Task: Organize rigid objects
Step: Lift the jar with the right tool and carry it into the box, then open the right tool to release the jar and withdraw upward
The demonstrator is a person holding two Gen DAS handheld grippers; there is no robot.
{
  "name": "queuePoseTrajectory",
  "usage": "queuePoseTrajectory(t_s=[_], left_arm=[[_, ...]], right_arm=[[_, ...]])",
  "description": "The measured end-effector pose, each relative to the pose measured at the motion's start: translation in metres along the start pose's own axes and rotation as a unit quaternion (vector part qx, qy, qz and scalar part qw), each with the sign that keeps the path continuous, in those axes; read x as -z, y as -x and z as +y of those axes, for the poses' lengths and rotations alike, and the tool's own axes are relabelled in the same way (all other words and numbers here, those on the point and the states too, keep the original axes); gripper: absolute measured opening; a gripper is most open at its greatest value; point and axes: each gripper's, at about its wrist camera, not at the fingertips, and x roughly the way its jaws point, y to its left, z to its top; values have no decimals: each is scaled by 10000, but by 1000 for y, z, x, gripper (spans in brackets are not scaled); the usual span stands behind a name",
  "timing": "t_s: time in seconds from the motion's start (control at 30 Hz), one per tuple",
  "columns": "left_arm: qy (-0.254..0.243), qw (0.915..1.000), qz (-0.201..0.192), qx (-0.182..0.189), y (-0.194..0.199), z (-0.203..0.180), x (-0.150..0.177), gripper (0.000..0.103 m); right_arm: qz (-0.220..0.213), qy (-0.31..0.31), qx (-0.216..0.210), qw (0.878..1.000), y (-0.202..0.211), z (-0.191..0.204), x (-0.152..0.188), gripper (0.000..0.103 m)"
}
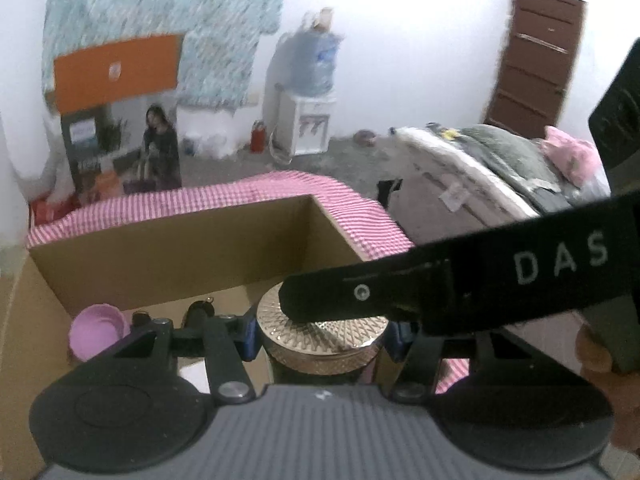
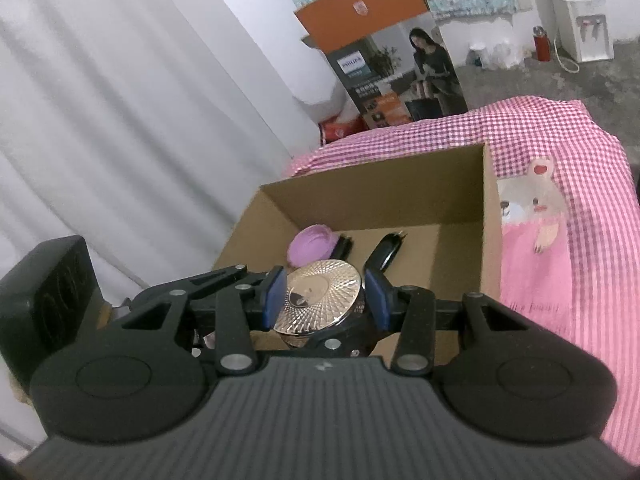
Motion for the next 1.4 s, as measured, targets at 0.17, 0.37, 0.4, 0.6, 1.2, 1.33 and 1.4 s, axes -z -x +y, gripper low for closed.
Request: queuePoseTrajectory(t_s=[0.17,0.37,0.4,0.6,1.2,1.33,1.4], left_arm=[[321,9985,432,-123,-49,17,-24,57],[691,9942,806,-182,-88,38,-37,57],[717,9936,843,-204,-92,39,-37,57],[968,9893,1046,-298,-110,51,-38,57],[1119,9894,906,-210,-99,51,-40,72],[980,9927,671,-224,-76,42,-40,76],[844,9948,524,-219,-58,34,-38,81]], right_arm=[[380,-43,126,9992,-42,-29,-39,42],[725,32,259,9970,-81,-49,-65,42],[756,84,294,9967,-84,-50,-65,42],[915,353,458,9941,-109,-53,-73,42],[709,762,617,9927,-124,-39,-80,43],[350,675,429,9962,-95,-28,-80,44],[88,586,263,9979,-72,-22,-77,46]])
